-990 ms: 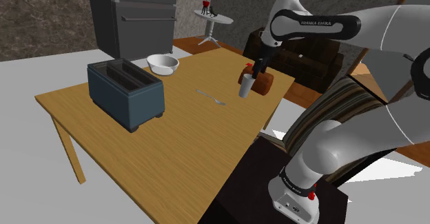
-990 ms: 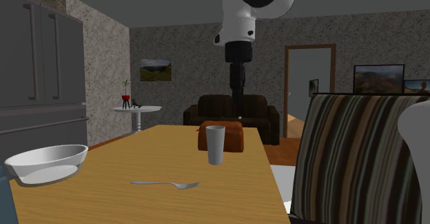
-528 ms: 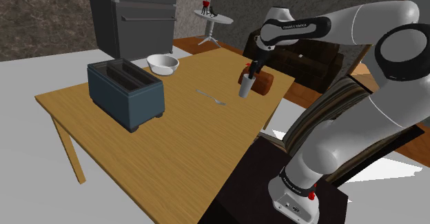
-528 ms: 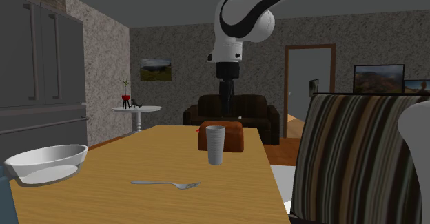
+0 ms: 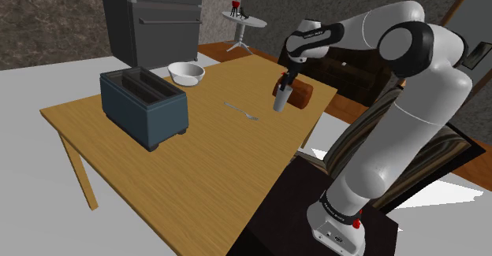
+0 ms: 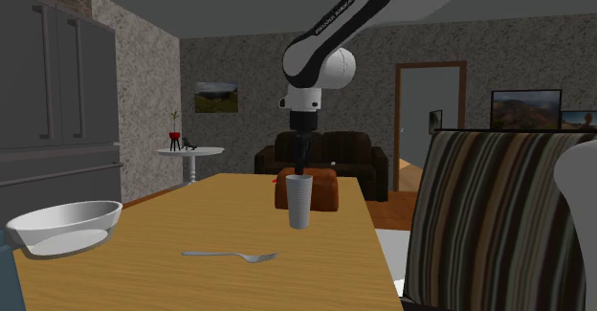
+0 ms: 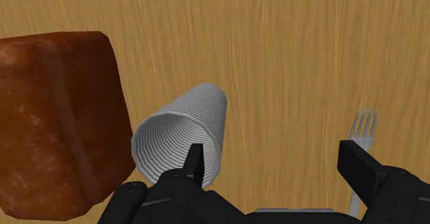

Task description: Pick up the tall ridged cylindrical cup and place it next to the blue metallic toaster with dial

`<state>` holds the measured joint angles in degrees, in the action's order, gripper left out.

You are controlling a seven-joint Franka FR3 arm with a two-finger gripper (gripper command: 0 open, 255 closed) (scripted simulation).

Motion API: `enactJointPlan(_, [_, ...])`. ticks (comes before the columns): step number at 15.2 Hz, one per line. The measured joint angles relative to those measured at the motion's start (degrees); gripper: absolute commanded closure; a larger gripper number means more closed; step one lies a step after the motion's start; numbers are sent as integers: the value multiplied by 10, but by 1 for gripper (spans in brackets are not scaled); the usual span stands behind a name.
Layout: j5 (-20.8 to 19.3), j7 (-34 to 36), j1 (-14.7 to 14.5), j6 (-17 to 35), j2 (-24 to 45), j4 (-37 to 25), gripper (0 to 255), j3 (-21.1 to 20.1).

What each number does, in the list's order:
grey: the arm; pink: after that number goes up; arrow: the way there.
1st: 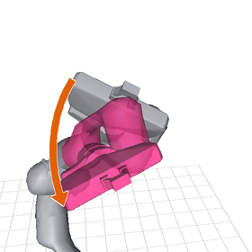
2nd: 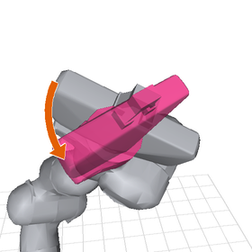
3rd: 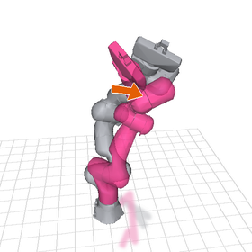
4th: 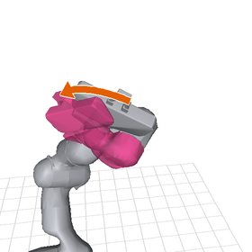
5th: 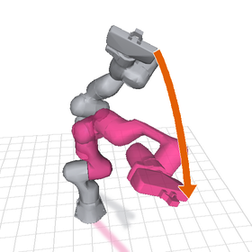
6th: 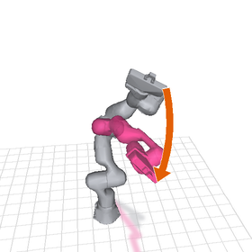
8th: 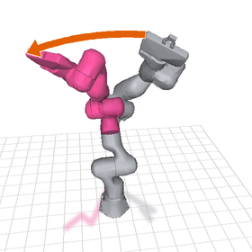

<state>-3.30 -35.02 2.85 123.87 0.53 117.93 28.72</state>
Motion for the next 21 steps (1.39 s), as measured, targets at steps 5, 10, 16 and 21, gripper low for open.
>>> enactJointPlan(5, [60,-57,20,29,93,-59,0,6])
enactJointPlan(10, [78,-71,28,59,119,-53,0,4])
enactJointPlan(16, [83,-75,30,70,127,-48,0,2])
enactJointPlan(21, [83,-75,30,71,127,-48,255,2])
